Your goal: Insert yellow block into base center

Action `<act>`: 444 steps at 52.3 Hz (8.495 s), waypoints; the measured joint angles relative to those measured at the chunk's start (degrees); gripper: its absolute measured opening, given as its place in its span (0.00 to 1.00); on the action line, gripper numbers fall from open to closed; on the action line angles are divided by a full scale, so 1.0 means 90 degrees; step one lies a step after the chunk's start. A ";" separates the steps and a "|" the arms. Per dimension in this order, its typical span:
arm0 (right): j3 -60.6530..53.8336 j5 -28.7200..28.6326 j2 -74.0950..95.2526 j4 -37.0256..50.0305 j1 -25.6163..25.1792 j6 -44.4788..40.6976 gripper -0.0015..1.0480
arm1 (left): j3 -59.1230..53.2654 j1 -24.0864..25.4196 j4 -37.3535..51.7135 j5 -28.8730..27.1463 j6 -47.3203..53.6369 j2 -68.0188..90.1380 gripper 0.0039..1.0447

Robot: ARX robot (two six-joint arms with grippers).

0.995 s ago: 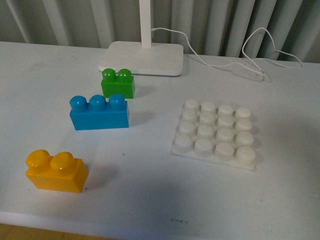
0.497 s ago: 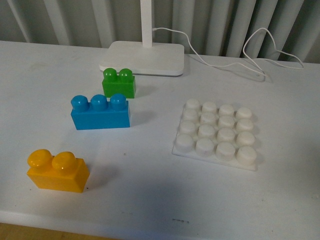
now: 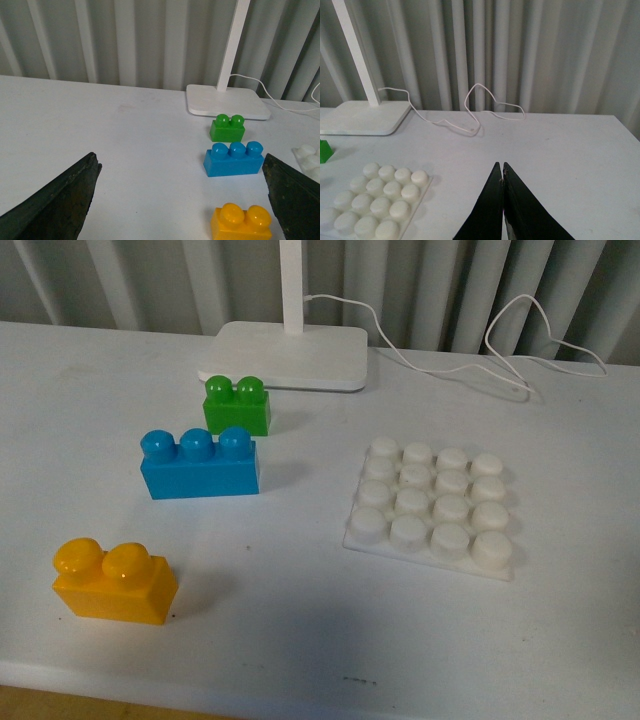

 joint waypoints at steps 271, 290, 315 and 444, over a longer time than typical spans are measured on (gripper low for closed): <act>-0.0126 -0.0005 -0.2414 -0.2268 0.0000 -0.0002 0.91 | 0.8677 -0.2511 -0.4452 0.1610 0.8973 1.1385 0.27; -0.0126 -0.0005 -0.2414 -0.2268 0.0000 -0.0005 0.91 | 1.0030 -0.3164 -0.4541 0.1479 0.8745 1.2597 0.27; -0.0126 -0.0005 -0.2416 -0.2268 0.0000 -0.0002 0.91 | 1.1519 -0.3543 -0.4862 0.1574 0.8653 1.3835 0.27; -0.0126 -0.0002 -0.2416 -0.2268 0.0000 -0.0002 0.91 | 1.2364 -0.3874 -0.4986 0.1112 0.8485 1.4511 0.81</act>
